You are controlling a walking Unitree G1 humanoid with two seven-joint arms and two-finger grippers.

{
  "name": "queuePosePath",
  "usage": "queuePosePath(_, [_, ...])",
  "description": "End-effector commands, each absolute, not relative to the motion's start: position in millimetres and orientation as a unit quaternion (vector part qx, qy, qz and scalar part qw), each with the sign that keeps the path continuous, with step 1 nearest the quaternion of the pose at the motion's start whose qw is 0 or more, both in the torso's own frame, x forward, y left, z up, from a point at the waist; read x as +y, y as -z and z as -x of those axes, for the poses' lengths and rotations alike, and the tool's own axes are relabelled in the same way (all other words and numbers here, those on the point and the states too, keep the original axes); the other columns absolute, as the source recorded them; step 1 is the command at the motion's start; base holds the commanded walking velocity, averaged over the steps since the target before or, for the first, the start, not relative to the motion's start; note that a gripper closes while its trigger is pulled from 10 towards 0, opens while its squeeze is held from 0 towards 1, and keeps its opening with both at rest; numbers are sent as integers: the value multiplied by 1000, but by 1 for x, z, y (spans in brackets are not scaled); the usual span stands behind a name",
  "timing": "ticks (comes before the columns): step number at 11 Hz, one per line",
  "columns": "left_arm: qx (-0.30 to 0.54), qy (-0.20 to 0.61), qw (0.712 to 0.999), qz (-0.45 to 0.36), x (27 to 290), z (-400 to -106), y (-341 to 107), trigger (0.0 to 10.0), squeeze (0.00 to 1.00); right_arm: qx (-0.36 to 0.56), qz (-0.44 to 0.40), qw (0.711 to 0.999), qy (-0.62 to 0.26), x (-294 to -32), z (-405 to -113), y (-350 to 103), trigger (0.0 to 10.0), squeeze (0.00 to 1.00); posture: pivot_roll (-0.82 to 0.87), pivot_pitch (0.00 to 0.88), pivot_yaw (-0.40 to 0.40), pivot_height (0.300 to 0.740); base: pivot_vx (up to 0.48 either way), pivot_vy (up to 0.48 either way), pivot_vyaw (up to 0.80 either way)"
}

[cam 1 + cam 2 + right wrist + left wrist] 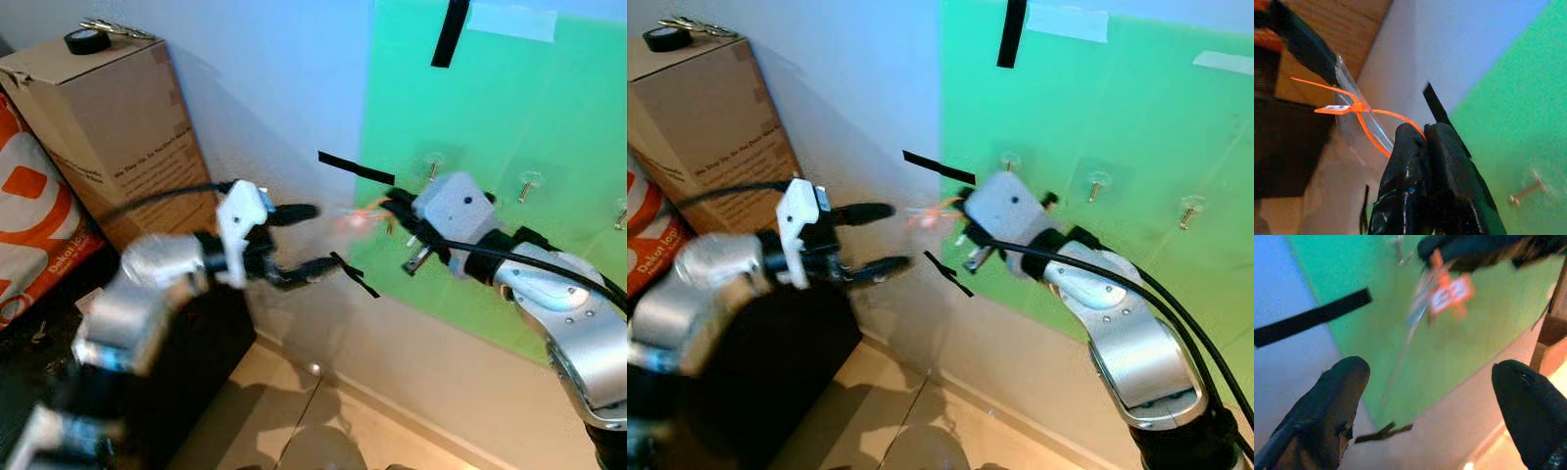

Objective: Hang keys on a hook

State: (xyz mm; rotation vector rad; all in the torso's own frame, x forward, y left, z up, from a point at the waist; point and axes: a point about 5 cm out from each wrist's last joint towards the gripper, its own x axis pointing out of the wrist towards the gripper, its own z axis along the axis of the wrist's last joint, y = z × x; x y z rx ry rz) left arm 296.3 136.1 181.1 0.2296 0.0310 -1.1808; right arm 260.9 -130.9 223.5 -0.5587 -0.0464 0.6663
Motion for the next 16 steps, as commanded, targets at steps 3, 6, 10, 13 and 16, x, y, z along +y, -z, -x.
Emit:
queuePosePath(3, [26, 590, 800, -105, 143, -308, -184, 0, 0, -44, 272, 883, -381, -119, -250, -234, 10000, 0, -32, 0, 90, 740, 0, 0, 0])
queuePosePath(6, [9, 616, 784, -73, 142, -309, -192, 0, 0, -40, 275, 874, -399, -117, -245, -234, 10000, 0, -32, 0, 94, 740, 0, 0, 0])
queuePosePath(10, [30, 640, 766, -64, 147, -300, -185, 0, 0, -37, 275, 873, -402, -119, -245, -233, 10000, 0, -25, 0, 87, 740, 0, 0, 0])
queuePosePath(13, [29, 654, 754, -57, 139, -297, -180, 0, 0, -37, 272, 867, -415, -116, -244, -232, 10000, 0, -32, 0, 91, 740, 0, 0, 0])
queuePosePath(16, [25, 646, 760, -65, 135, -302, -176, 0, 0, -38, 274, 864, -420, -115, -242, -233, 10000, 0, -42, 0, 94, 740, 0, 0, 0])
